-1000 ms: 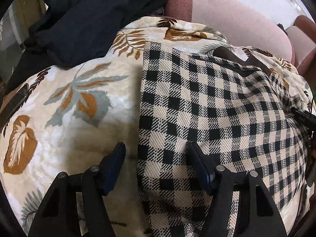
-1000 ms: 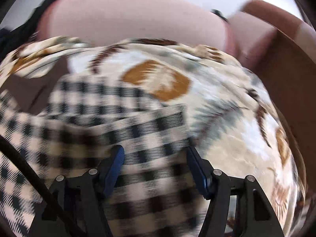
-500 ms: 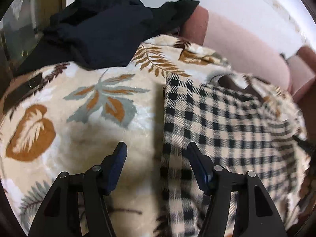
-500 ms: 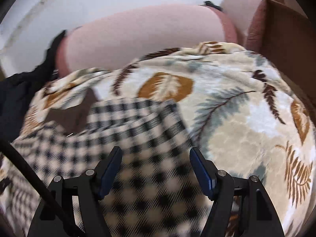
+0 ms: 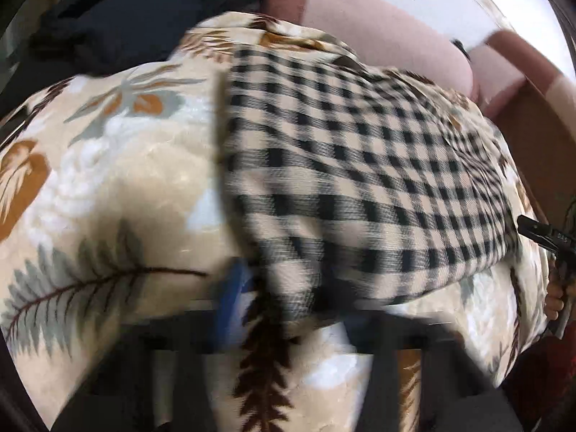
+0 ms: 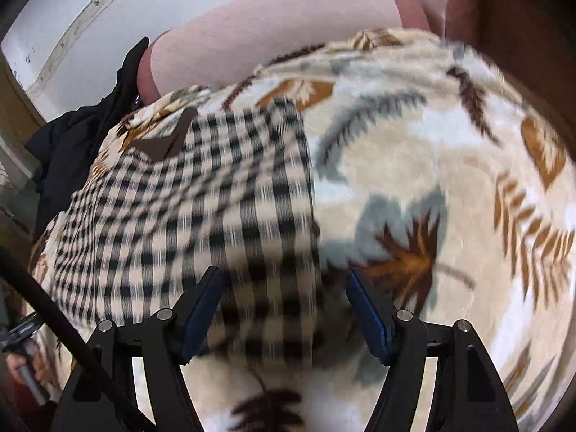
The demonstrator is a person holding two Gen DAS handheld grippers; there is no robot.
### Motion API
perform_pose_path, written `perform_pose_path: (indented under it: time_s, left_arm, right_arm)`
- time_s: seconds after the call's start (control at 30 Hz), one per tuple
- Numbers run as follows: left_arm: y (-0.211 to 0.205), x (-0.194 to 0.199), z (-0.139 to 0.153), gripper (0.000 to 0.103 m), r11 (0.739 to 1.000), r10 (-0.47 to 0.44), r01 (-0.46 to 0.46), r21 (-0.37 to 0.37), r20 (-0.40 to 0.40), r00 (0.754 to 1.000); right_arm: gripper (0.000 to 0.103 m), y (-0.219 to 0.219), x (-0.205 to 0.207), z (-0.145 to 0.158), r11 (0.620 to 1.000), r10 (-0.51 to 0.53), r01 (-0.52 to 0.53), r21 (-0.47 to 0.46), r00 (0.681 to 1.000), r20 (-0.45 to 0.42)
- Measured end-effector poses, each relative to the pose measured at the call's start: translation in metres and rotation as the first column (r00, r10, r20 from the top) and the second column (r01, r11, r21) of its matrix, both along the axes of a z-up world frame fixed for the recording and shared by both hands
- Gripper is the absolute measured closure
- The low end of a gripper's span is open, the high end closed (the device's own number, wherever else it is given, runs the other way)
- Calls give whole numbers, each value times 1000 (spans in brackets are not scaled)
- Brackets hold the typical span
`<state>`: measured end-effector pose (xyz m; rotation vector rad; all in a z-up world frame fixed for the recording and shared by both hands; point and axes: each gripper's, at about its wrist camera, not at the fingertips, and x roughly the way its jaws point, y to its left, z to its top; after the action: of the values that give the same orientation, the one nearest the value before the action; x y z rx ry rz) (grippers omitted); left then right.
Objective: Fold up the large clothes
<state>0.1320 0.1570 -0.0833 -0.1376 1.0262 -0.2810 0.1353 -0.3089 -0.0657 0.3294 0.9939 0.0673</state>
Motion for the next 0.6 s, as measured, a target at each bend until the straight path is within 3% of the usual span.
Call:
perform_pose_path:
  time_s: [0.1,0.13,0.17,0.23,0.37,0.43,0.6]
  left_arm:
    - [-5,-3,10,94,999,16,-17,41,26,1000]
    - [-6,-6,16,94,998,21,-24,59,44,999]
    - [-6,-9,23,94,997,26,-30,70,58,998]
    - [-6,-17,33,95,994,31,-39,102,79,996]
    - [-7,-17,20,95,980,51,-58,192,41,998]
    - [-2,-18,15,93,979,58,-62,193,26,998]
    - [19,-28,38,83,976,86,-103,194,95,992]
  right_arm:
    - [36,14,-4,-16,999,42,-42,-2,998,-42]
    - [58,19,-4,-20,998,57,-58,-22,997,-57]
    - [72,25,-4,-23,995,61,-66,-78,996,-70]
    - [85,23,-7,-19,992,63,-70,-103,996,-64]
    - [87,4,-11,-20,994,8,-18,-108,996,-92]
    - [87,4,-10,-20,992,7,-20,-126,995,-97]
    - [76,5,-16,-4,978,-29,17,-210,998,-52]
